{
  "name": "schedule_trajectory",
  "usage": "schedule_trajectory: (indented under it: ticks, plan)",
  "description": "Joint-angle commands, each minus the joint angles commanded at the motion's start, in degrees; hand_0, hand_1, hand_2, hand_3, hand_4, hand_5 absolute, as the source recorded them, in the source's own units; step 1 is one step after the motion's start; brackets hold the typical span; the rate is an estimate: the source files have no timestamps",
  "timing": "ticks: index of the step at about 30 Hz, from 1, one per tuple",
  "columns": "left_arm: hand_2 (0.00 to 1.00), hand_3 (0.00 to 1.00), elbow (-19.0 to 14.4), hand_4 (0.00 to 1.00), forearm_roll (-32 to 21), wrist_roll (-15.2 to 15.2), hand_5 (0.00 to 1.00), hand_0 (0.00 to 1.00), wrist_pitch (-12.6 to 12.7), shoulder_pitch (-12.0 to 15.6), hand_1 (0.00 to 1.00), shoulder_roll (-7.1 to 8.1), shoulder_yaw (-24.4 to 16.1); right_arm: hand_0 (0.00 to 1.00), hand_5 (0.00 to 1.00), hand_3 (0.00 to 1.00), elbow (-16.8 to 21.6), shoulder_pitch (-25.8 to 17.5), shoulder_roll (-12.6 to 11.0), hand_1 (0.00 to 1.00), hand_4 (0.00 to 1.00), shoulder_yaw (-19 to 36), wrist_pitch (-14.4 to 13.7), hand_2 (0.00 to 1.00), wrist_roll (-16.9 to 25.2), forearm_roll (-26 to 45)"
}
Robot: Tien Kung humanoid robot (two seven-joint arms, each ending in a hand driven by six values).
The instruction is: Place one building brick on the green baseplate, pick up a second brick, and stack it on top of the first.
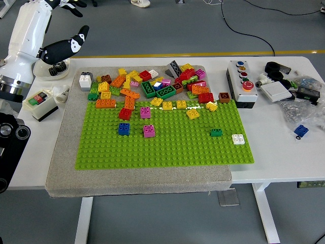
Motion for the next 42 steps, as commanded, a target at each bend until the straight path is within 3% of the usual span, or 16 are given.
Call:
schedule_trajectory:
  ticks: [2,3,8,9,15,16,27,39,40,42]
  plan:
    - [0.495,0.570,0.00,0.599,0.01,0.01,0.002,0.702,-0.04,0.00,0.595,-0.01,-0.02,0.741,0.407,0.592,0.00,-0.03,-0.01,0.646,0.823,0.02,0.00,0.712,-0.01,-0.05]
    - [0.504,0.581,0.00,0.729,0.04,0.02,0.002,0.731,-0.09,0.01,0.608,-0.03,-0.06,0.741,0.407,0.592,0.00,-0.07,-0.02,0.646,0.823,0.05,0.00,0.712,-0.02,-0.12]
    - [0.504,0.581,0.01,0.729,0.15,0.19,0.002,0.731,-0.54,0.04,0.608,-0.04,-0.13,0.741,0.407,0.592,0.00,-0.15,0.06,0.646,0.823,0.05,0.05,0.712,-0.08,-0.30]
    - [0.574,0.725,0.00,0.964,0.23,0.29,0.002,0.775,-0.83,0.05,0.669,-0.02,-0.14,0.741,0.406,0.592,0.00,-0.12,0.05,0.646,0.823,0.02,0.04,0.712,-0.07,-0.27]
    - [0.574,0.725,-0.21,0.964,1.51,1.45,0.002,0.775,-5.08,0.02,0.669,0.26,0.02,0.741,0.406,0.592,0.00,-0.01,-0.07,0.646,0.823,0.10,0.03,0.712,-0.06,-0.54]
    - [0.686,0.783,-0.20,0.998,1.76,1.65,0.007,0.846,-5.91,-0.03,0.723,0.30,0.11,0.741,0.405,0.592,0.00,-0.02,-0.07,0.646,0.822,0.11,0.05,0.711,-0.09,-0.60]
    - [0.711,0.807,1.45,0.998,4.22,3.22,0.039,0.880,-14.02,-0.76,0.755,0.40,2.57,0.740,0.405,0.593,0.00,0.10,-0.26,0.646,0.822,0.27,0.03,0.711,-0.12,-0.77]
    - [0.700,0.792,9.75,0.998,7.25,3.35,0.067,0.881,-26.29,-4.00,0.750,1.93,11.67,0.741,0.405,0.593,0.00,0.37,-0.46,0.646,0.823,0.54,0.01,0.712,-0.24,-0.68]
    - [0.678,0.742,10.46,0.998,7.61,3.31,0.074,0.864,-27.64,-4.59,0.736,2.20,12.32,0.740,0.405,0.593,0.00,0.41,-0.51,0.646,0.822,0.52,-0.01,0.712,-0.21,-0.62]
    - [0.678,0.742,10.98,0.998,7.87,3.26,0.074,0.864,-29.03,-5.03,0.736,2.40,12.80,0.740,0.405,0.593,0.00,0.45,-0.54,0.646,0.822,0.49,-0.03,0.712,-0.20,-0.56]
